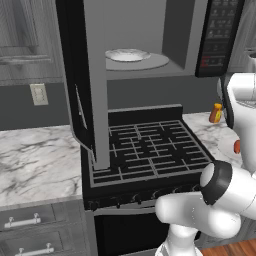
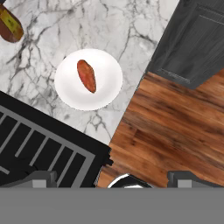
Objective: Pick the sweet potato from the counter and place it in the microwave. Then turn on the microwave.
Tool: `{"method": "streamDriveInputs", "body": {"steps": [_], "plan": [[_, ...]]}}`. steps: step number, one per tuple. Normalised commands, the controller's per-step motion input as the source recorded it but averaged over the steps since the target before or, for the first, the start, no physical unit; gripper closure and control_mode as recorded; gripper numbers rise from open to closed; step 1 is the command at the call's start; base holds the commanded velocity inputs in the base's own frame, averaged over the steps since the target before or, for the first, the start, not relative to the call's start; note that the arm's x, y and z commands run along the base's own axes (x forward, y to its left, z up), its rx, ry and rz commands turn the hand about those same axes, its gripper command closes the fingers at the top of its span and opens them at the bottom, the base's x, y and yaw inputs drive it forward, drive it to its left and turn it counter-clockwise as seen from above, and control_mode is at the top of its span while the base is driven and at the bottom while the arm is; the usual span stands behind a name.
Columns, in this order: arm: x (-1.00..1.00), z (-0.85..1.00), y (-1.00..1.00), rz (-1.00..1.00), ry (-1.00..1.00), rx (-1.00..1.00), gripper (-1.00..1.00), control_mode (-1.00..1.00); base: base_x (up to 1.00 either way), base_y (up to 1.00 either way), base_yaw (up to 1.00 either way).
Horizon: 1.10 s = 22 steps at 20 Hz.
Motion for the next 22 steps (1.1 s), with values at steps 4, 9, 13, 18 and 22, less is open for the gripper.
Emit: {"method": "streamDriveInputs", "body": {"steps": [4, 9, 13, 18, 22], "plan": [[0.11, -0.08, -0.1, -0.01, 0.01, 0.03, -1.0, -1.0, 0.0, 0.0, 0.0], [0.01, -0.03, -0.12, -0.01, 0.02, 0.0, -1.0, -1.0, 0.0, 0.0, 0.0], [0.0, -0.05, -0.11, 0.0, 0.02, 0.0, -1.0, -1.0, 0.0, 0.0, 0.0], [0.03, -0.1, -0.09, 0.0, 0.03, 0.0, -1.0, -1.0, 0.0, 0.0, 0.0], [0.12, -0.14, -0.07, 0.0, 0.02, 0.0, -1.0, -1.0, 0.0, 0.0, 0.0]]}}
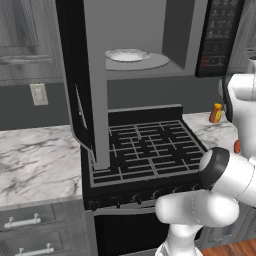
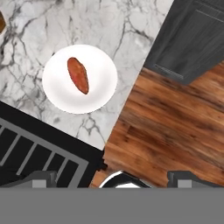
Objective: Pick the sweet potato from the counter and place it in the microwave. Then turn on the microwave.
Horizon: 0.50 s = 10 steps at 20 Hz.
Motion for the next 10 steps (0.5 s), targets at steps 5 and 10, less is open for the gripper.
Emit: {"method": "streamDriveInputs", "body": {"steps": [5, 10], "plan": [[0.14, -0.12, -0.07, 0.0, 0.03, 0.0, -1.0, -1.0, 0.0, 0.0, 0.0], [0.13, -0.11, -0.09, 0.0, 0.02, 0.0, -1.0, -1.0, 0.0, 0.0, 0.0]]}}
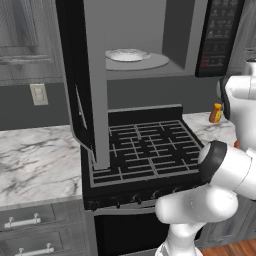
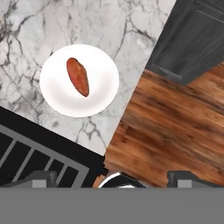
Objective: Pick the sweet potato from the counter and place it in the microwave. Then turn on the microwave.
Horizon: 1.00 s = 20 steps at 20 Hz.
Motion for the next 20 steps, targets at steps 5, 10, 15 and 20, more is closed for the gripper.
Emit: {"method": "streamDriveInputs", "body": {"steps": [5, 10, 15, 20], "plan": [[0.12, -0.12, -0.09, 0.0, 0.0, 0.0, -1.0, -1.0, 0.0, 0.0, 0.0], [0.11, -0.11, -0.09, 0.0, 0.0, 0.0, -1.0, -1.0, 0.0, 0.0, 0.0], [0.11, -0.11, -0.07, 0.0, 0.0, 0.0, -1.0, -1.0, 0.0, 0.0, 0.0], [0.06, -0.1, -0.08, 0.0, 0.0, 0.0, -1.0, -1.0, 0.0, 0.0, 0.0]]}}
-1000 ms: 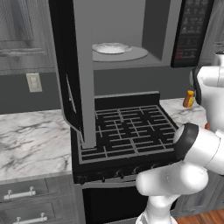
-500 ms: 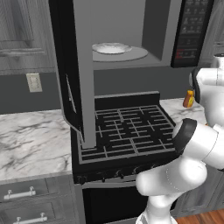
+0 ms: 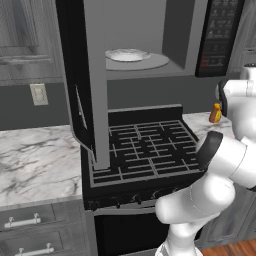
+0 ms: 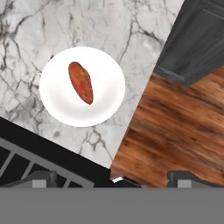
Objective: Pick the sweet potato from the counter and place it in the microwave. Then turn on the microwave.
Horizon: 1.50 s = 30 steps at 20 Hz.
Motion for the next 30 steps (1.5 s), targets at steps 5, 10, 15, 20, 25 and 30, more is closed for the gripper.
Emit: {"method": "streamDriveInputs", "body": {"steps": [5, 10, 15, 20, 25, 30], "plan": [[0.05, -0.13, -0.1, 0.0, 0.0, 0.0, -1.0, -1.0, 0.0, 0.0, 0.0], [0.02, -0.11, -0.12, 0.0, 0.0, 0.0, -1.0, -1.0, 0.0, 0.0, 0.0], [0.06, -0.11, -0.12, 0.0, 0.0, 0.0, -1.0, -1.0, 0.0, 0.0, 0.0], [0.09, -0.12, -0.11, 0.0, 0.0, 0.0, -1.0, -1.0, 0.0, 0.0, 0.0], [0.14, -0.11, -0.1, 0.0, 0.0, 0.0, -1.0, -1.0, 0.0, 0.0, 0.0], [0.11, -0.1, -0.09, 0.0, 0.0, 0.0, -1.0, -1.0, 0.0, 0.0, 0.0]]}}
